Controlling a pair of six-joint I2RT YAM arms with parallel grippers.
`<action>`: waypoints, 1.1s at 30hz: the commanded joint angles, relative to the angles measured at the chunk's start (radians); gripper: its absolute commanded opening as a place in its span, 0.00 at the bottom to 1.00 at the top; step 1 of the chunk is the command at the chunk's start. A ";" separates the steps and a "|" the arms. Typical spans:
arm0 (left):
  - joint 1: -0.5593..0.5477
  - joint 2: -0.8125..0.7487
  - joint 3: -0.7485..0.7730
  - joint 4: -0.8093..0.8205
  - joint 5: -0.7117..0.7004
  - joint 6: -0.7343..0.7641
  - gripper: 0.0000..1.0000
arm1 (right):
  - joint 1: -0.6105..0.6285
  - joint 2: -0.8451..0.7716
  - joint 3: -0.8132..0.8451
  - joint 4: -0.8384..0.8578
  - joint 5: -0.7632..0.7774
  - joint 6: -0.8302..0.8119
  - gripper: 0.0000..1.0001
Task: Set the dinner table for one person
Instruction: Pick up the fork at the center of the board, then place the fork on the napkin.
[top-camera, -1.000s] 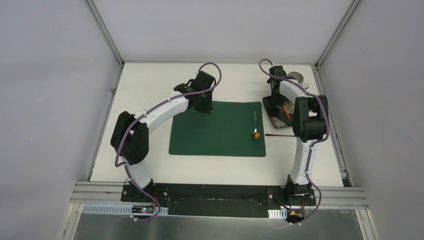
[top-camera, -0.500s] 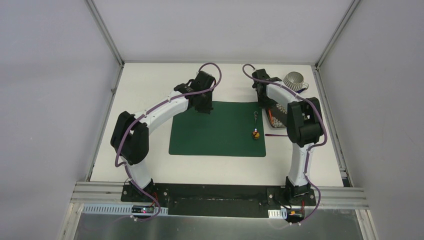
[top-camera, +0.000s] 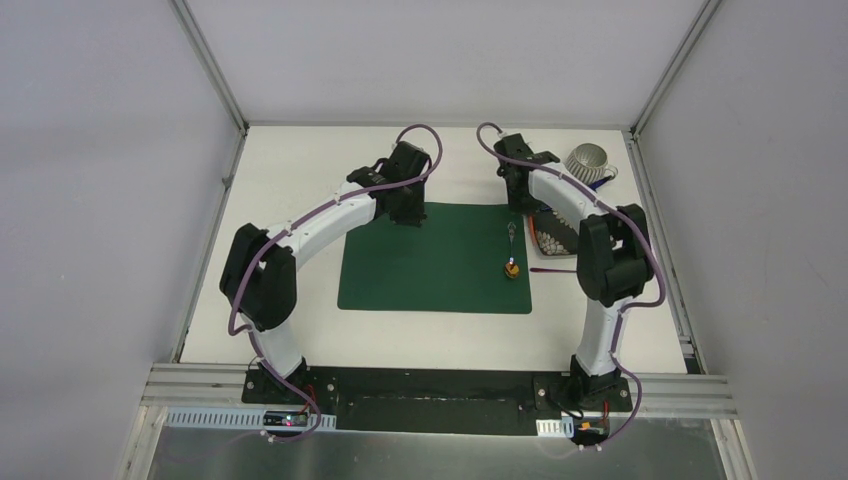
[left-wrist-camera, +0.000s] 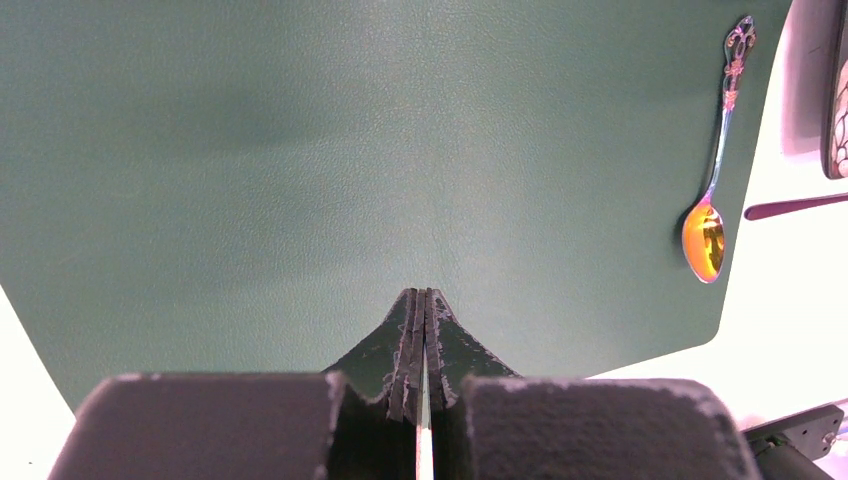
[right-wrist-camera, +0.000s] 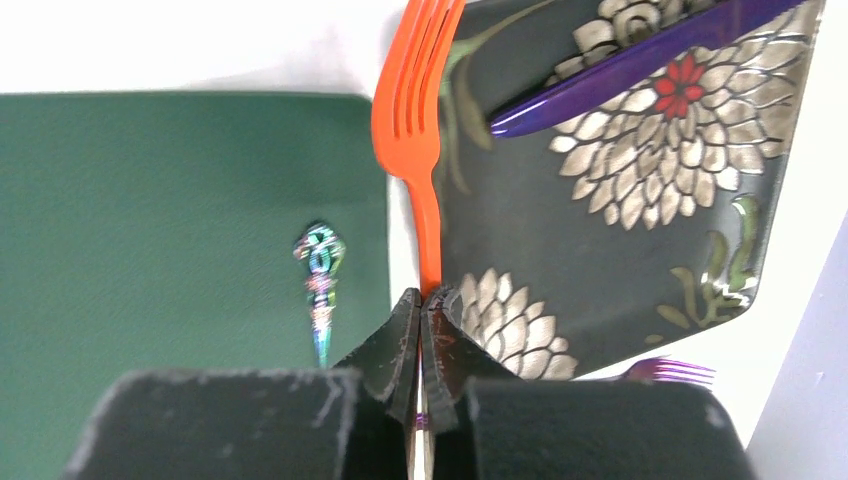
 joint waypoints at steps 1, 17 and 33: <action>-0.012 -0.068 0.004 0.017 -0.004 -0.012 0.00 | 0.067 -0.071 0.021 -0.023 -0.014 0.070 0.00; 0.013 -0.339 -0.182 -0.006 -0.350 -0.080 0.01 | 0.290 -0.134 -0.014 0.159 -0.167 0.284 0.00; 0.185 -0.622 -0.369 -0.056 -0.390 -0.126 0.23 | 0.486 -0.023 0.015 0.410 -0.185 0.495 0.00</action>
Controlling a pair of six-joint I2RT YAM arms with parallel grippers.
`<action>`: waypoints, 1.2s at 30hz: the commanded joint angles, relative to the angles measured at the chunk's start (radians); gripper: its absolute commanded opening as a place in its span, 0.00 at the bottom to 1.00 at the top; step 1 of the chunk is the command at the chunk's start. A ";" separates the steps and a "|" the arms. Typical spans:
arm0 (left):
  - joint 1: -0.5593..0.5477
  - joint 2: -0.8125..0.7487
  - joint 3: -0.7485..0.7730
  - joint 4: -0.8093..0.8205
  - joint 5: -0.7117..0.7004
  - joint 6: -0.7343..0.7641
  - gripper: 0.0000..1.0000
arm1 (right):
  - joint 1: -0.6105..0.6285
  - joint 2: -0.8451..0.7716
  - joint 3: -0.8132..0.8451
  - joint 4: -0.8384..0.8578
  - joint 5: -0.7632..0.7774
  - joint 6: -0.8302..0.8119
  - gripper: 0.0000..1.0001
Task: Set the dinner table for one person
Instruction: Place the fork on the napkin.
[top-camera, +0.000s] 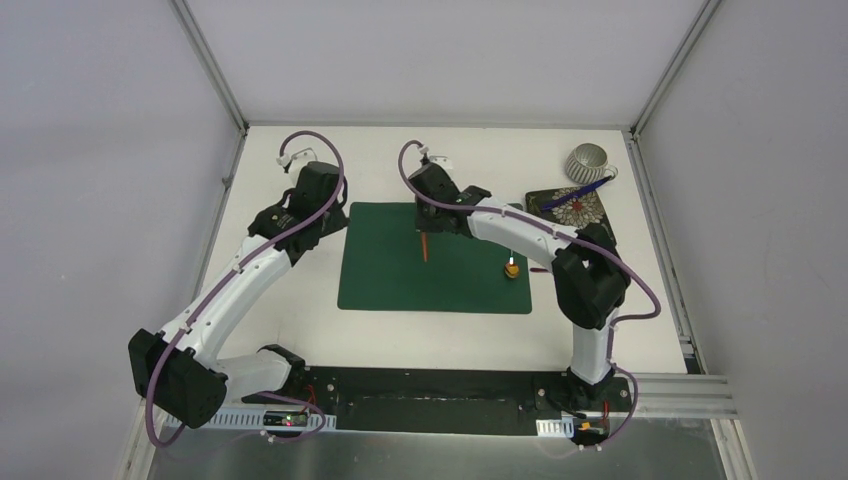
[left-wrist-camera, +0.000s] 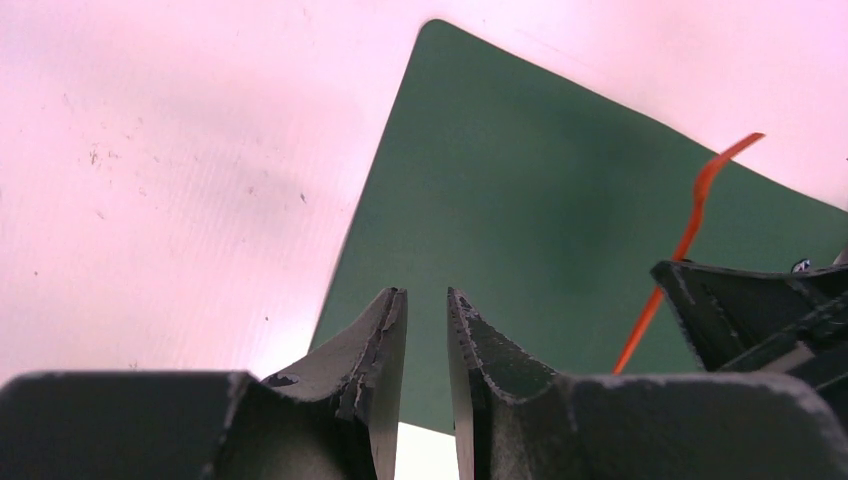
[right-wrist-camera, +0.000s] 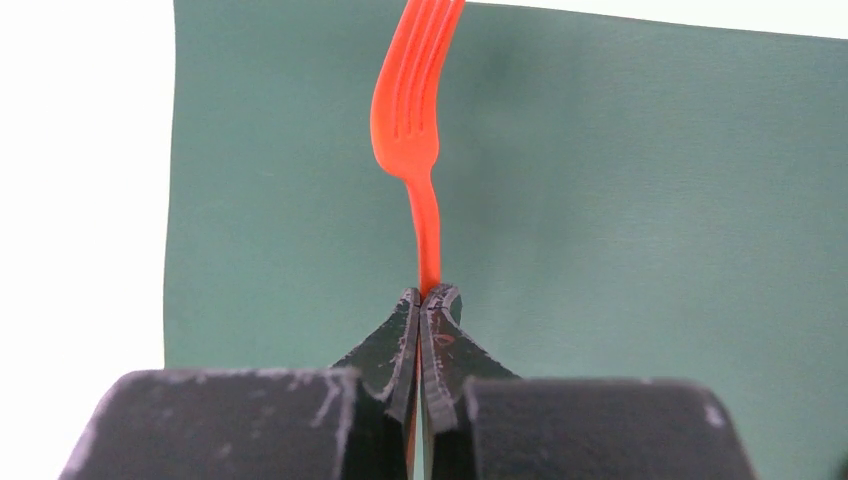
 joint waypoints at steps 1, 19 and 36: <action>0.000 -0.028 -0.008 -0.003 -0.018 -0.011 0.23 | 0.063 0.039 0.039 0.126 0.006 0.097 0.00; 0.002 -0.013 0.016 -0.004 0.018 0.000 0.22 | 0.216 0.171 0.018 0.301 0.038 0.243 0.00; 0.002 0.002 0.040 -0.004 0.044 0.013 0.21 | 0.198 0.246 0.048 0.319 0.030 0.249 0.00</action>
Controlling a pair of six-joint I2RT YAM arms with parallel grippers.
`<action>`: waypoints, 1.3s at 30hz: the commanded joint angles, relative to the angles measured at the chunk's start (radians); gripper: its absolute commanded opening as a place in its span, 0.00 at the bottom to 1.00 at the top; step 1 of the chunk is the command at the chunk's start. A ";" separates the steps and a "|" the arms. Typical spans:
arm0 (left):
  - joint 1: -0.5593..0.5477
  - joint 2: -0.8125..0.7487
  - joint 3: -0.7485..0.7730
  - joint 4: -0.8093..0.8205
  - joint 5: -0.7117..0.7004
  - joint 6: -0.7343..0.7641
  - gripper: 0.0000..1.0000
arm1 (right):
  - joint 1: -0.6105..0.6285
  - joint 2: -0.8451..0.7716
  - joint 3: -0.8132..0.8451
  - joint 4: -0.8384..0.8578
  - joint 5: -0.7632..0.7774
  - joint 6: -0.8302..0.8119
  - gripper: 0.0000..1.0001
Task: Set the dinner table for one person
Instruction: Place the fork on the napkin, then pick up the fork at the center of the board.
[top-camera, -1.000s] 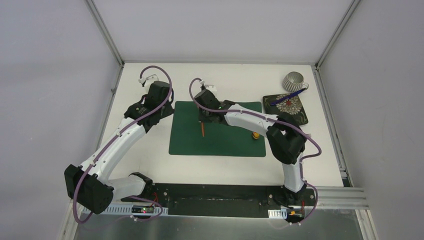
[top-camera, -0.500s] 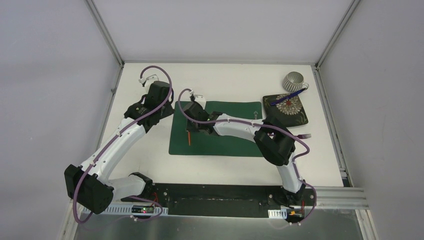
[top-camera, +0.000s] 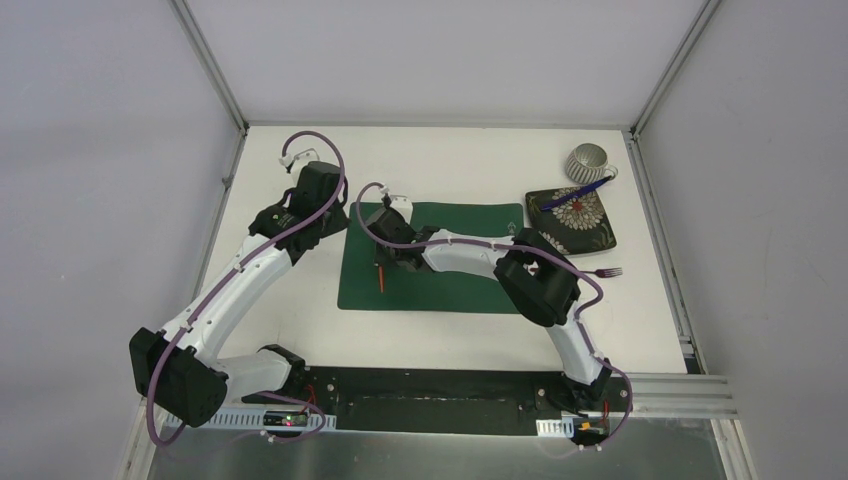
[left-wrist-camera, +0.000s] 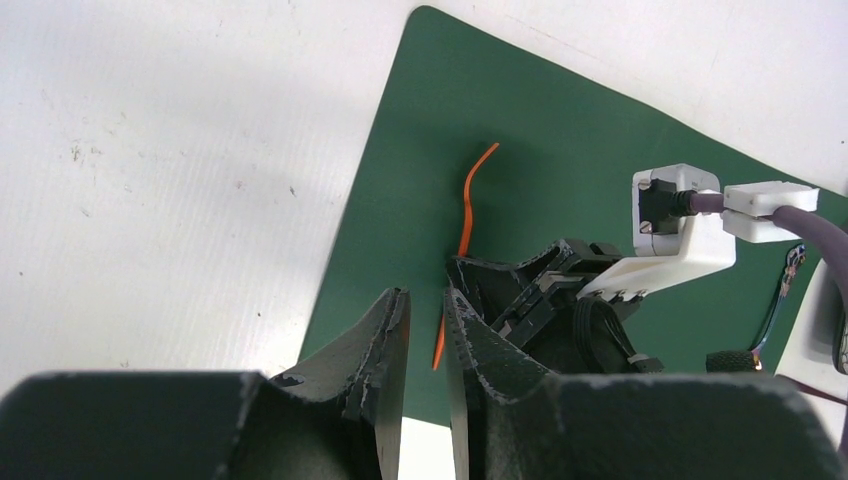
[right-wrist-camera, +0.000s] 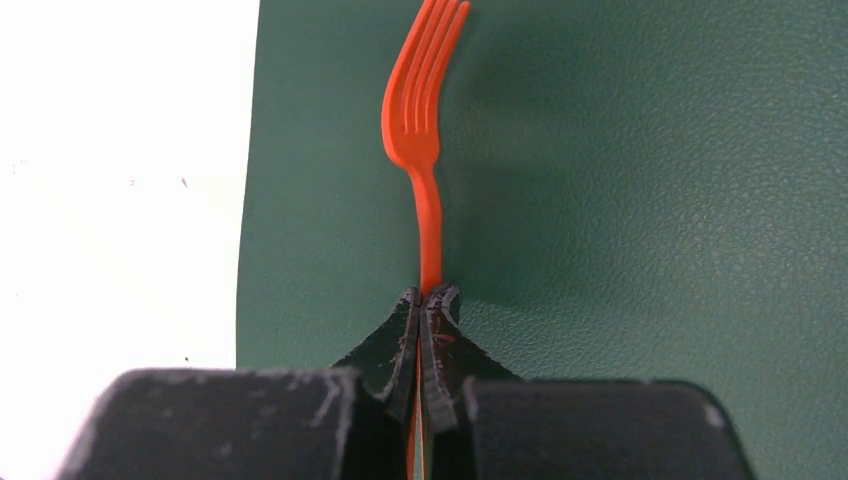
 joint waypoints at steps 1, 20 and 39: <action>0.002 0.001 0.042 0.002 0.015 0.014 0.21 | -0.010 0.000 0.042 0.044 0.014 0.018 0.00; 0.001 0.007 0.033 0.013 0.031 0.014 0.20 | -0.029 0.018 0.046 0.064 -0.027 0.026 0.20; 0.002 0.004 0.030 0.024 0.049 0.009 0.19 | -0.035 -0.108 0.126 -0.133 0.146 -0.133 0.44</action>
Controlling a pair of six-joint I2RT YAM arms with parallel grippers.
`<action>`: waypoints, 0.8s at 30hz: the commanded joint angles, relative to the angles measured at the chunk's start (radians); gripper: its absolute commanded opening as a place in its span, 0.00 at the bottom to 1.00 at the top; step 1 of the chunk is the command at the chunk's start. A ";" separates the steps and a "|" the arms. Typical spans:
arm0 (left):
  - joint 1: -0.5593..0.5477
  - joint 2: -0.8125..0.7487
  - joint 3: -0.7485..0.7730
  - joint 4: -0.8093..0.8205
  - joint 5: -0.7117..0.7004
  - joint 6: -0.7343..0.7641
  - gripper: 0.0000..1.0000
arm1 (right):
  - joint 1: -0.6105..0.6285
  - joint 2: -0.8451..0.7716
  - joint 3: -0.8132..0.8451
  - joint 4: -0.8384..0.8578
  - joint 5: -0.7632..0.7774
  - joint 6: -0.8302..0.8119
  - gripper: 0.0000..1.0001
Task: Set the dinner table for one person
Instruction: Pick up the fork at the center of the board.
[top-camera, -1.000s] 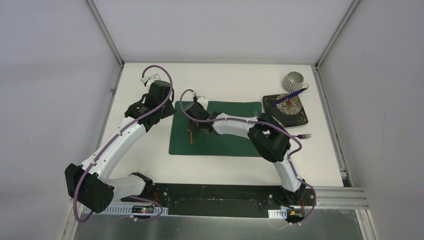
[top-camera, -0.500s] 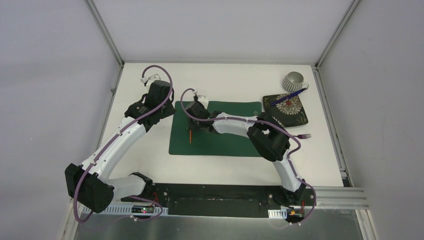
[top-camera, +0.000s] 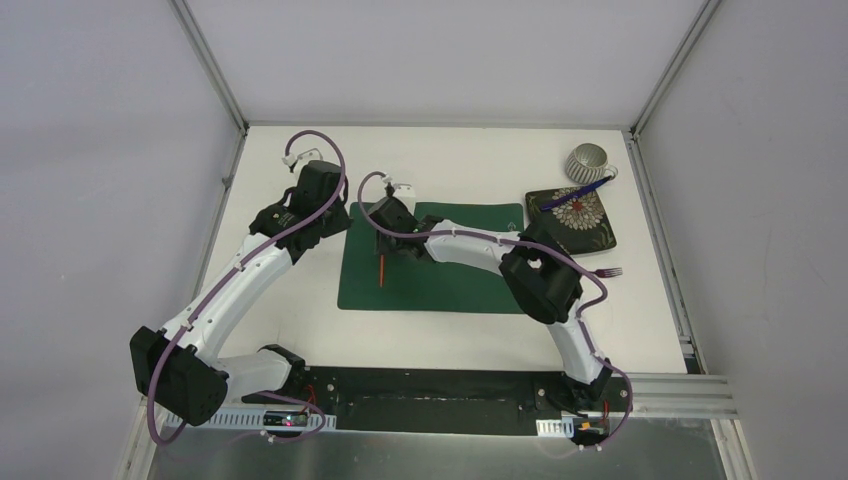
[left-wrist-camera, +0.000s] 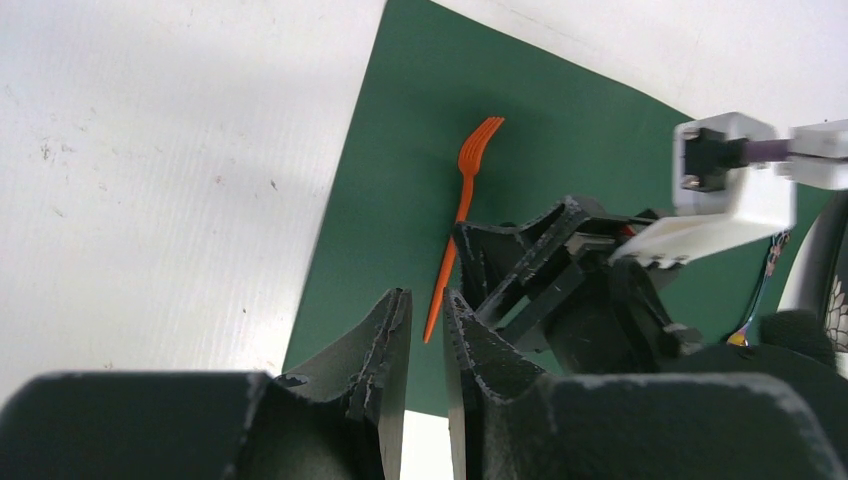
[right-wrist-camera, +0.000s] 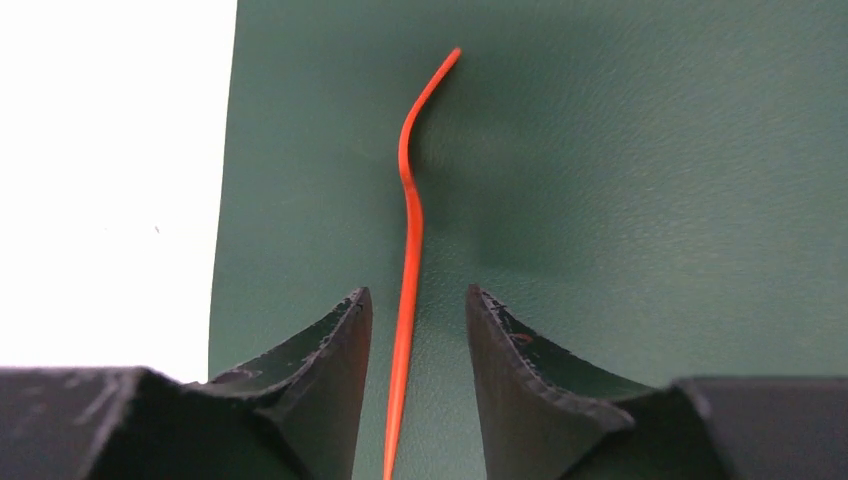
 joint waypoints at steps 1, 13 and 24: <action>0.002 -0.002 0.025 0.024 0.006 0.008 0.19 | -0.008 -0.125 0.081 -0.088 0.117 -0.099 0.45; 0.002 -0.002 0.030 0.028 0.029 -0.003 0.30 | -0.126 -0.425 -0.107 -0.326 0.343 -0.223 0.47; -0.001 0.124 0.046 0.120 0.150 -0.041 0.00 | -0.301 -0.824 -0.611 -0.338 0.412 -0.121 0.47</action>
